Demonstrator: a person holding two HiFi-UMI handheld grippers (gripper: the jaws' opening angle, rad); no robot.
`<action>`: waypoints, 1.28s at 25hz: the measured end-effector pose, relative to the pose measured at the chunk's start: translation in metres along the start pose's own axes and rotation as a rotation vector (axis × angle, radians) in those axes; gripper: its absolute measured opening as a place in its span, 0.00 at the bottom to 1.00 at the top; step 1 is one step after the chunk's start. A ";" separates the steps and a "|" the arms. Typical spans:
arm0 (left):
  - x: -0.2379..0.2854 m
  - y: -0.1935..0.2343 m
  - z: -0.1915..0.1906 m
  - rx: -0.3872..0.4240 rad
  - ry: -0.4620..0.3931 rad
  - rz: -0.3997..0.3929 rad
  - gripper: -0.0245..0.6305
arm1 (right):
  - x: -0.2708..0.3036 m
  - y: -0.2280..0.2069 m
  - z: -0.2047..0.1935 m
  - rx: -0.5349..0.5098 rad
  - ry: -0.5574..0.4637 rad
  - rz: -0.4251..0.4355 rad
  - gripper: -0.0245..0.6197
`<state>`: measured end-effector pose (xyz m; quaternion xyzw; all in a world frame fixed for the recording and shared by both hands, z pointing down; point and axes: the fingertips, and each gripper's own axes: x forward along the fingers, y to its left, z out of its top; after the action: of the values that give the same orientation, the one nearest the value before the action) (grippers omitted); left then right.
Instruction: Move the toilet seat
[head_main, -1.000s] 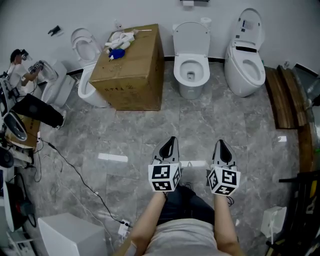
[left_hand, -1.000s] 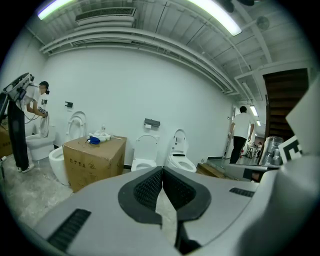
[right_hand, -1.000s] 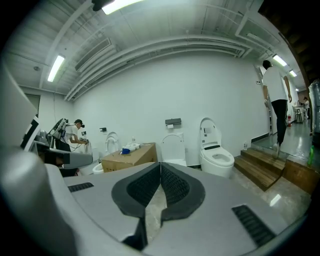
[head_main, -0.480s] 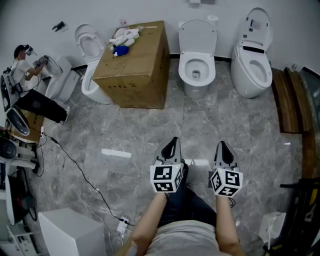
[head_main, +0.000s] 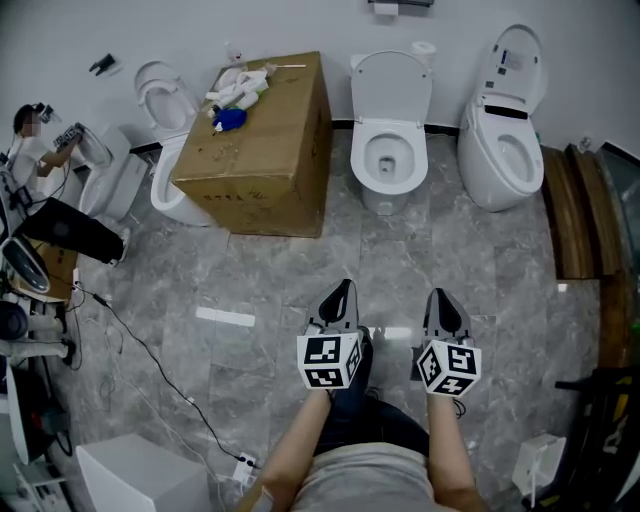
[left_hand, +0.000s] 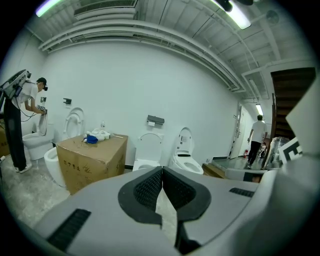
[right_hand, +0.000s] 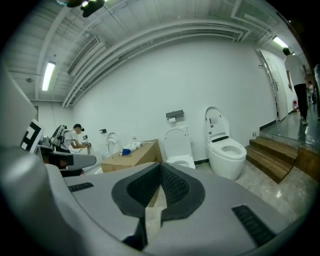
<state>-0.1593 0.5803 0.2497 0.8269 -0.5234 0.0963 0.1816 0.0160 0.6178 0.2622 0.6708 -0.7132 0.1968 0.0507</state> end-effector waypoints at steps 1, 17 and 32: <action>0.008 0.005 0.004 -0.005 0.000 0.000 0.06 | 0.010 -0.001 0.002 0.006 0.005 -0.003 0.06; 0.133 0.075 0.051 -0.022 0.040 -0.029 0.06 | 0.152 0.001 0.041 0.042 0.027 -0.022 0.06; 0.208 0.091 0.062 -0.048 0.080 -0.023 0.06 | 0.221 -0.023 0.054 0.045 0.080 -0.016 0.06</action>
<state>-0.1531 0.3476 0.2834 0.8238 -0.5082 0.1148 0.2233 0.0282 0.3908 0.2916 0.6692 -0.7005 0.2392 0.0657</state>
